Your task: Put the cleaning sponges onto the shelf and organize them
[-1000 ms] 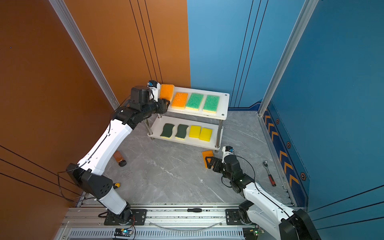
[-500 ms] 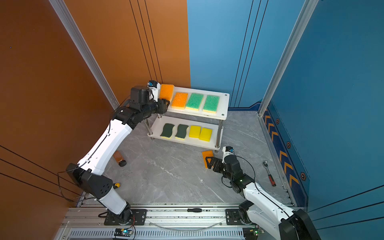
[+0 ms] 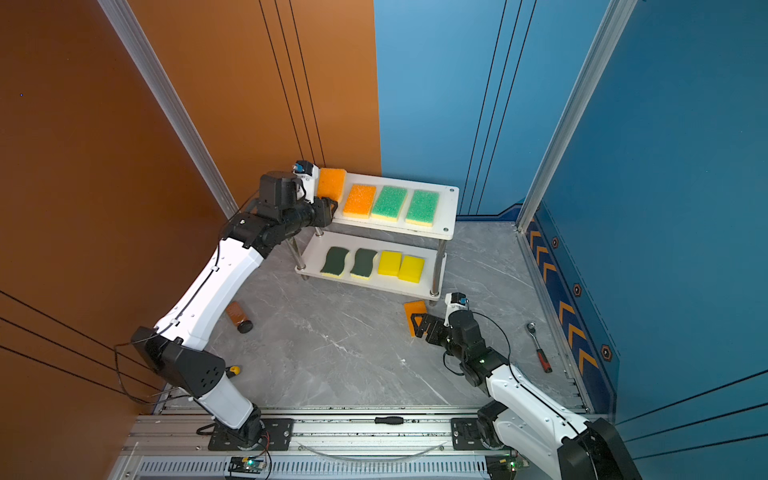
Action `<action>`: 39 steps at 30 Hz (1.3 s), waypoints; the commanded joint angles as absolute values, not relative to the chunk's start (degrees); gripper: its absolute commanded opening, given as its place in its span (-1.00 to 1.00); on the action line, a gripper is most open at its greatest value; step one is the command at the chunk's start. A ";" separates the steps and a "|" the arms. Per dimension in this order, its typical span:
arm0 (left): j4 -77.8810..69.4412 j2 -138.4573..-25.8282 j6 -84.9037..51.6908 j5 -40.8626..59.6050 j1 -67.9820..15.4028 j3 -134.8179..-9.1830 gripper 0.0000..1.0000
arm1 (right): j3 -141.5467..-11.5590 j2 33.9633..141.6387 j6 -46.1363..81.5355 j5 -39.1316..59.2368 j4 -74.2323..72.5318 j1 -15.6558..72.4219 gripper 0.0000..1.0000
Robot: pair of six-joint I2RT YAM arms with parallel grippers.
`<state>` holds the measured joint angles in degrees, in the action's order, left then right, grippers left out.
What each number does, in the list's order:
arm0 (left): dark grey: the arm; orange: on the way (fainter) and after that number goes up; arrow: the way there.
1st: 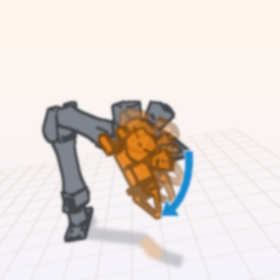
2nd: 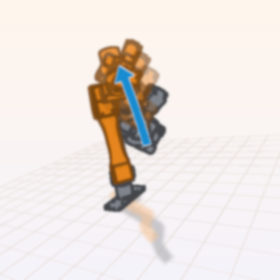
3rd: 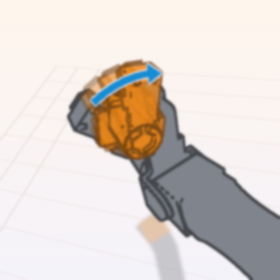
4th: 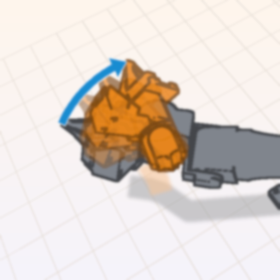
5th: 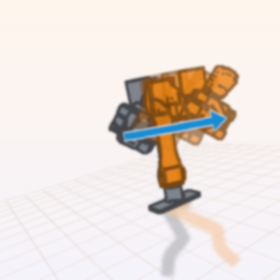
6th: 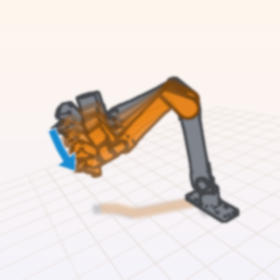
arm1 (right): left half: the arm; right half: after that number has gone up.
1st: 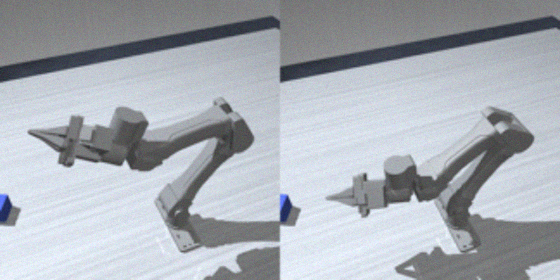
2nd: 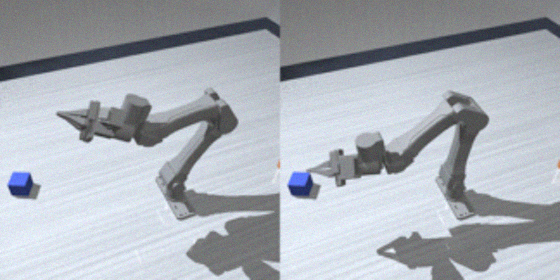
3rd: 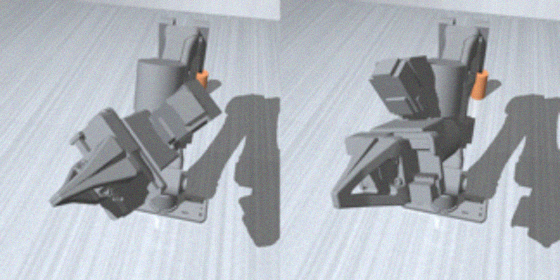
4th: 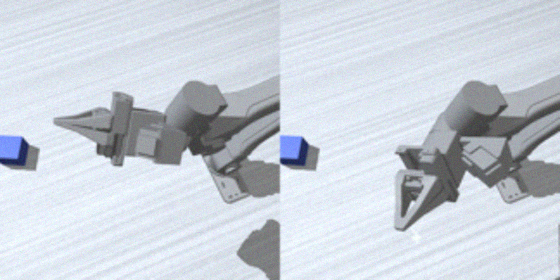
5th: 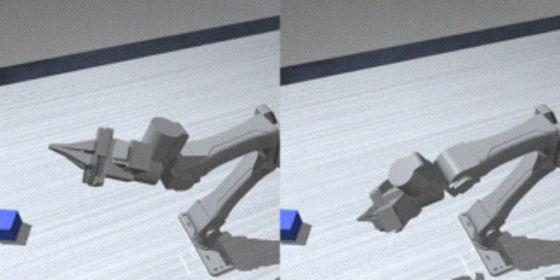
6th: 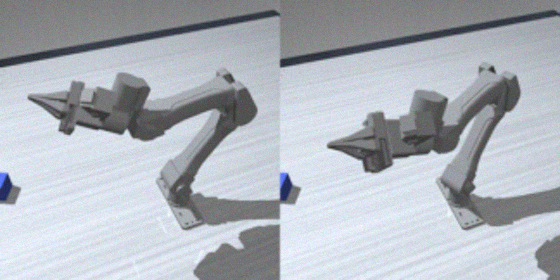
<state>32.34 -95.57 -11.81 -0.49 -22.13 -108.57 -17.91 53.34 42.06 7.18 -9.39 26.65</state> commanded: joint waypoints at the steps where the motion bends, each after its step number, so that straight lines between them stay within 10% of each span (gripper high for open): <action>1: 32.78 -93.45 -11.95 0.44 -21.62 -107.95 0.07 | -17.08 52.48 42.67 5.80 -8.40 26.46 1.00; 39: 32.43 -93.60 -12.74 -0.31 -22.33 -106.40 0.17 | -17.12 52.73 42.66 5.72 -8.70 26.37 1.00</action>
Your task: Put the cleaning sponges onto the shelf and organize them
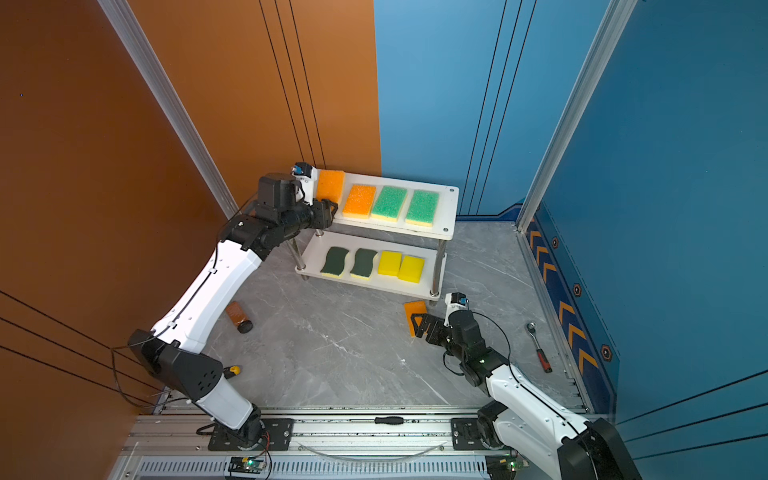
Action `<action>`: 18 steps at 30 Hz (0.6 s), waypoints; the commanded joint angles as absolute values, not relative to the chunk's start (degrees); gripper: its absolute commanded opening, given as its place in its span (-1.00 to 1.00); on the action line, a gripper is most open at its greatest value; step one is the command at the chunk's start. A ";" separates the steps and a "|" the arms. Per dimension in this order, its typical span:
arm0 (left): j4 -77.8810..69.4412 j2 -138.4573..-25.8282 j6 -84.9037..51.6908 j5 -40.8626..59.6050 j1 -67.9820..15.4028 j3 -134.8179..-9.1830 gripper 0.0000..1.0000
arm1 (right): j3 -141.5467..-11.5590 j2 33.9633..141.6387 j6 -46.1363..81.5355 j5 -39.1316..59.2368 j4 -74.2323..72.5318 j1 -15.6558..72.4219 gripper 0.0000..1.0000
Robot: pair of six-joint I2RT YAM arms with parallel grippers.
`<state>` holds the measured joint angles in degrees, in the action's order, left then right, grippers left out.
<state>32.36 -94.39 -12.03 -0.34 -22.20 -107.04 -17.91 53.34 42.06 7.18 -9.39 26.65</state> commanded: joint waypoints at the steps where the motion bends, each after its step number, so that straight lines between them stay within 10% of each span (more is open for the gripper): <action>1: 32.43 -93.61 -12.74 -0.31 -22.33 -106.45 0.17 | -17.11 52.73 42.61 5.77 -8.70 26.37 1.00; 18: 32.26 -94.09 -12.74 -0.62 -22.43 -106.18 0.24 | -16.60 52.36 42.56 5.60 -8.53 26.24 1.00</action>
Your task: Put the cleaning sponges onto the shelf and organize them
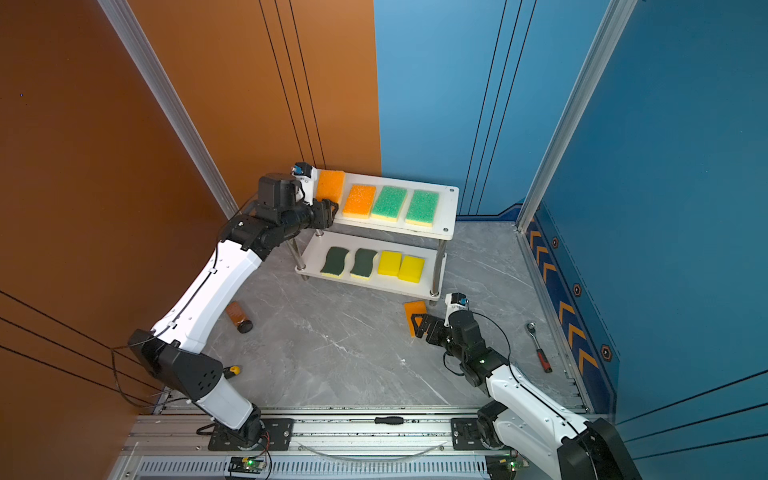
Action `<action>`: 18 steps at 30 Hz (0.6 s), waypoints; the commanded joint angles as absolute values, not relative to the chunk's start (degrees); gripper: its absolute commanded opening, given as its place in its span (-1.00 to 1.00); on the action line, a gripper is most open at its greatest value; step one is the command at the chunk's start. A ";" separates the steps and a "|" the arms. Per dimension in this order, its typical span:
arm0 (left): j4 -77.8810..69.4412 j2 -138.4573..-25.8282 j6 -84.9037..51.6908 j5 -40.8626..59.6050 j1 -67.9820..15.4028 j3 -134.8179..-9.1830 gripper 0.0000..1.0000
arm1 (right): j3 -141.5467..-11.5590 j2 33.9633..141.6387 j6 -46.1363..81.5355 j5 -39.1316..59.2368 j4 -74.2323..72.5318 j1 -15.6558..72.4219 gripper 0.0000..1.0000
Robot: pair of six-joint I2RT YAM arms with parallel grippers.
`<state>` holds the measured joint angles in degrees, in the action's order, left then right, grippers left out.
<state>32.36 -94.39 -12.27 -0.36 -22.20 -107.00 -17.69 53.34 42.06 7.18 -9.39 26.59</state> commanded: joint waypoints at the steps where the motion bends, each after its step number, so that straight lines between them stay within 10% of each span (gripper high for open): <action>1: 32.26 -94.08 -12.74 -0.61 -22.50 -106.17 0.24 | -16.61 52.30 42.55 5.56 -8.53 26.21 1.00; 18: 31.69 -93.72 -12.74 -0.70 -22.50 -105.58 0.31 | -16.19 51.15 42.65 5.44 -7.99 26.10 1.00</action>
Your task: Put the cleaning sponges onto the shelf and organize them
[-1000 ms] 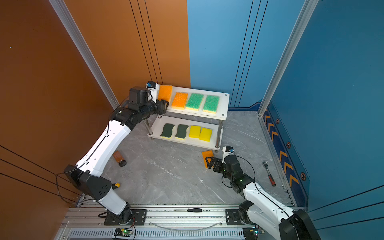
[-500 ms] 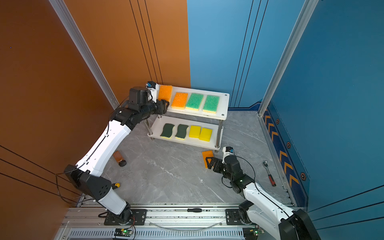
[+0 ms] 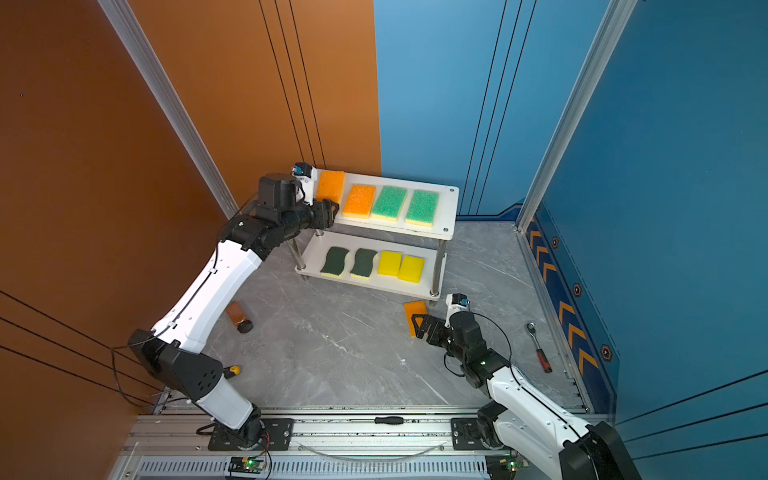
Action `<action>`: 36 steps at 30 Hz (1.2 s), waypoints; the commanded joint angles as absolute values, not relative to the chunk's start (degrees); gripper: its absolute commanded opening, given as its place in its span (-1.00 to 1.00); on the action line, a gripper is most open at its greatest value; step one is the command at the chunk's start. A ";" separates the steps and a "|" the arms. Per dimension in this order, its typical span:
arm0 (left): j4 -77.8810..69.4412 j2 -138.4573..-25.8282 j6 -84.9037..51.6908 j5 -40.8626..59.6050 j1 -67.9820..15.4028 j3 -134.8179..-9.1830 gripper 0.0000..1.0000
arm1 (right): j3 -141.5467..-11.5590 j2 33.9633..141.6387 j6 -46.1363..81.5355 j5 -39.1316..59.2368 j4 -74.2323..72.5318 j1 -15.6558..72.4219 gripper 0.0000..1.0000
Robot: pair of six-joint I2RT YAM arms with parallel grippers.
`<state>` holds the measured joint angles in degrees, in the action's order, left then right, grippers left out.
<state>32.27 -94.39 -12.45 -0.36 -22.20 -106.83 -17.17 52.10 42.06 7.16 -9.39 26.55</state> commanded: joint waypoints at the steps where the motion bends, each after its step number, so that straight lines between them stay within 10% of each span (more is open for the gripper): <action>1: 31.58 -93.62 -12.74 -0.79 -22.50 -105.47 0.31 | -16.27 51.07 42.64 5.40 -7.99 26.10 1.00; 36: 30.50 -93.43 -13.18 -1.19 -22.50 -104.50 0.37 | -15.87 50.63 42.89 5.45 -8.00 25.84 1.00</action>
